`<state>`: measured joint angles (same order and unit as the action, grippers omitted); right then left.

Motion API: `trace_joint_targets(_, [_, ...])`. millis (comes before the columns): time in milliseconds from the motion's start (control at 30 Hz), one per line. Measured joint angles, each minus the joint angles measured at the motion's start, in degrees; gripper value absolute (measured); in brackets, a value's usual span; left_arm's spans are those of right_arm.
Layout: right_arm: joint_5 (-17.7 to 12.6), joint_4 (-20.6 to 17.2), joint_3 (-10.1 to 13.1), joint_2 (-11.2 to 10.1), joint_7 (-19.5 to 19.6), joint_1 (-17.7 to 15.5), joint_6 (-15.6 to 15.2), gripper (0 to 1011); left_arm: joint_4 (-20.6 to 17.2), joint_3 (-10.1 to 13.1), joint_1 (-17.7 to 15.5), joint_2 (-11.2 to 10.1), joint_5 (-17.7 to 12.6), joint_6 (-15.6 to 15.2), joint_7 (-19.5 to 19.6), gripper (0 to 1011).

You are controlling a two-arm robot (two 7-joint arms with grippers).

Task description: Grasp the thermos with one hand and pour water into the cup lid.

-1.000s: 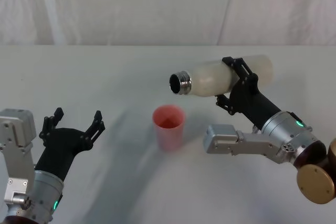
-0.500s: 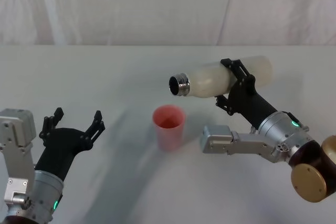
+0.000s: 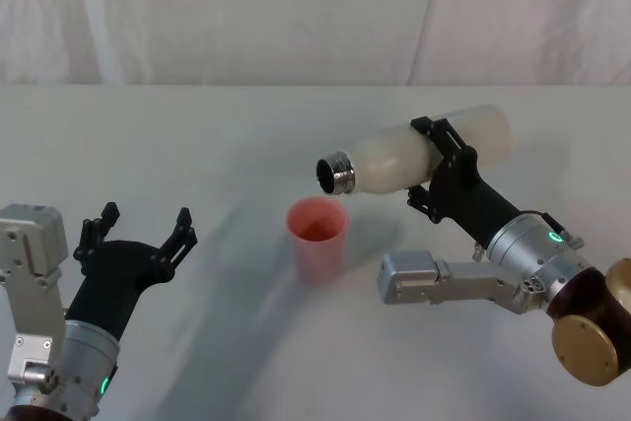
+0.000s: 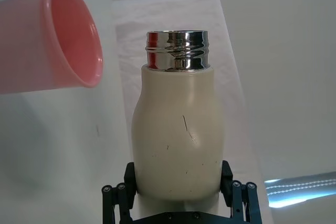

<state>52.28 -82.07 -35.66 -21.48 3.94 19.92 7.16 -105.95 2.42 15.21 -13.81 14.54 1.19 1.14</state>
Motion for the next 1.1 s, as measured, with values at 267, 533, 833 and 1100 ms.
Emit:
trace_joint_targets(267, [0.6, -0.1, -1.1, -0.5, -1.0, 0.5, 0.0, 951, 0.0, 0.0, 0.0, 0.0, 0.0, 0.0, 0.0, 1001])
trace_joint_targets(533, [1.1, 0.0, -1.7, -0.8, -1.1, 1.0, -0.1, 951, 0.0, 0.0, 0.0, 0.0, 0.0, 0.0, 0.0, 1001])
trace_joint_targets(833, [2.0, 0.2, -2.1, -1.2, -0.5, 1.5, -0.2, 951, 0.0, 0.0, 0.0, 0.0, 0.0, 0.0, 0.0, 1001])
trace_joint_targets(1100, [3.1, 0.3, -2.5, -1.7, 0.2, 2.1, -0.3, 951, 0.0, 0.0, 0.0, 0.0, 0.0, 0.0, 0.0, 1001])
